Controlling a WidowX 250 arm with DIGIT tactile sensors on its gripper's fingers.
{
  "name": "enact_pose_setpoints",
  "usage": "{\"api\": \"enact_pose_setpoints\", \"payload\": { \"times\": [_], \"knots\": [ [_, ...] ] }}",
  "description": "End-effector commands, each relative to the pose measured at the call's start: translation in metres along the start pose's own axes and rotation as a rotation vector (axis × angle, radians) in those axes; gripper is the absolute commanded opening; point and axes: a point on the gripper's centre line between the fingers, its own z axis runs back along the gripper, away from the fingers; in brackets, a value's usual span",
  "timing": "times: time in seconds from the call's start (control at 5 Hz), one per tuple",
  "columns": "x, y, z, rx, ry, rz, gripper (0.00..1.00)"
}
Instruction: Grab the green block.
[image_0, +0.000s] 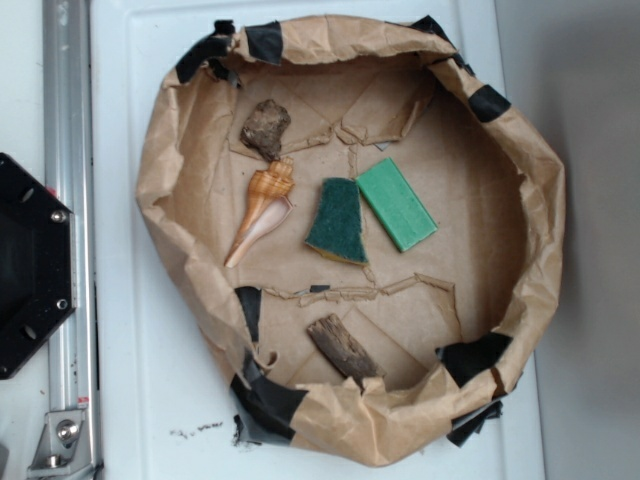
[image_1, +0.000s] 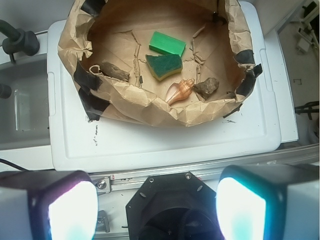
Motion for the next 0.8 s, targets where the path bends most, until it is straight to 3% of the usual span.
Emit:
{"api": "enact_pose_setpoints", "payload": {
  "times": [0.0, 0.2, 0.4, 0.6],
  "knots": [
    [0.0, 0.0, 0.0, 0.0, 0.0, 0.0, 1.0],
    [0.048, 0.008, -0.025, 0.068, -0.043, -0.259, 1.0],
    [0.098, 0.01, -0.049, 0.137, -0.183, -0.361, 1.0],
    [0.142, 0.003, -0.104, 0.022, -0.235, -0.46, 1.0]
  ]
}}
